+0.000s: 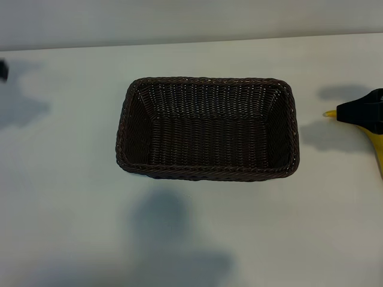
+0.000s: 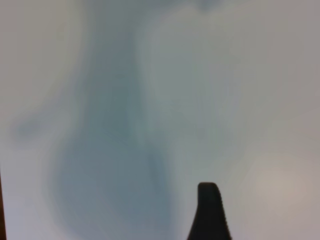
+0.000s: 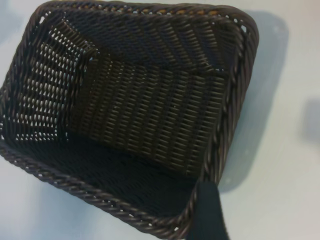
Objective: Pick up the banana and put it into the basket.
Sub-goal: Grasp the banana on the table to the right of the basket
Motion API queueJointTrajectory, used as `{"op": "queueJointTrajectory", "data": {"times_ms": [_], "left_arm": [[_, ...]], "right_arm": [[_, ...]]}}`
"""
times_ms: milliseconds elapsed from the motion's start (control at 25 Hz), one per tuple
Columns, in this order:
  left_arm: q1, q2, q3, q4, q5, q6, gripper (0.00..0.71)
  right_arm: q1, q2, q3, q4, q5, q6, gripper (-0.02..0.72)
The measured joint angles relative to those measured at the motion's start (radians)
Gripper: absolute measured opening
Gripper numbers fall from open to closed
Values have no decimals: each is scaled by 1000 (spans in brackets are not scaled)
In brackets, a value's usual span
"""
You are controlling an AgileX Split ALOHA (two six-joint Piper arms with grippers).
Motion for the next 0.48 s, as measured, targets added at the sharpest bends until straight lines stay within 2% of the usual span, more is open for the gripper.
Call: {"op": "queueJointTrajectory", "data": {"times_ms": [200, 480], "left_arm": [[0, -232, 248, 0, 0, 0, 560], [0, -526, 513, -24, -28, -1, 560]], "right_arm": [[0, 0, 0, 0, 0, 0, 549], [0, 0, 0, 0, 2, 0, 549]]}}
